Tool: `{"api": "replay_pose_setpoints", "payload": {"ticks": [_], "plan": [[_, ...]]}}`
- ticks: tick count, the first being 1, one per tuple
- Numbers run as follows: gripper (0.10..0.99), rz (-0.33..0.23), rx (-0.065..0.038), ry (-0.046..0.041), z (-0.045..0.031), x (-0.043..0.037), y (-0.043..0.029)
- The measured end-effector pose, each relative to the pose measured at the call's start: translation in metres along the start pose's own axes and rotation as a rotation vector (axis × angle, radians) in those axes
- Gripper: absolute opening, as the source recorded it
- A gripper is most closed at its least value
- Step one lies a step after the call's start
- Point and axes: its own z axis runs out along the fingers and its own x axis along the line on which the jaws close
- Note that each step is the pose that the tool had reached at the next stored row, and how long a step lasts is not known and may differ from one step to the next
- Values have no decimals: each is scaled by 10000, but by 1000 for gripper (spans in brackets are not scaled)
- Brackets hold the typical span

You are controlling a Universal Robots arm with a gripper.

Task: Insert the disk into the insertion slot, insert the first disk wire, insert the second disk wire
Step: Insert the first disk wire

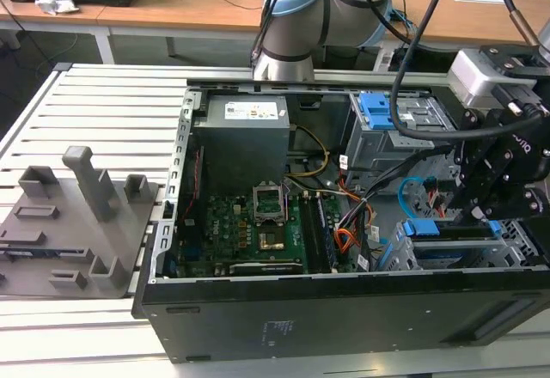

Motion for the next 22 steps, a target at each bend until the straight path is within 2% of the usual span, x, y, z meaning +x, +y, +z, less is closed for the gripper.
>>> {"api": "replay_pose_setpoints", "payload": {"ticks": [3,6,11,12,15,19,21,22], "plan": [[302,-1,-7,-1,-8,-8,-195],[302,0,-7,9,-69,-60,-193],[302,1,-7,16,-72,-304,-191],[302,1,-6,18,-73,-373,-190],[302,2,-6,19,-73,-501,-182],[302,1,-7,19,-46,-525,-112],[302,-1,-6,32,27,-526,-98],[302,1,-5,49,39,-526,-98]]}}
